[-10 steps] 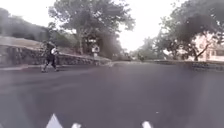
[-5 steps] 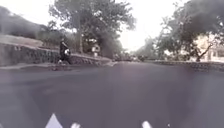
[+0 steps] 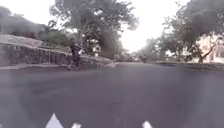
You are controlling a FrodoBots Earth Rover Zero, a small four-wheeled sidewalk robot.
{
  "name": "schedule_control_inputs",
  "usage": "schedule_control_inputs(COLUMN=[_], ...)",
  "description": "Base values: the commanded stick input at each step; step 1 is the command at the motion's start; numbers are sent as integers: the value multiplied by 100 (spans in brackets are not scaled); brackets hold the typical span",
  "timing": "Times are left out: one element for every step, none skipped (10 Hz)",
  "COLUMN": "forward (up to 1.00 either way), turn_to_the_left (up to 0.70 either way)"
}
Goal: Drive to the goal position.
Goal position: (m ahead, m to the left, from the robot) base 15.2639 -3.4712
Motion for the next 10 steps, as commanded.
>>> schedule_control_inputs(forward=[50, 50, 50, 50, 50, 50, 50, 50, 50, 50], turn_to_the_left=[-50, -50, -50, -50, -50, -50, -50, -50, -50, -50])
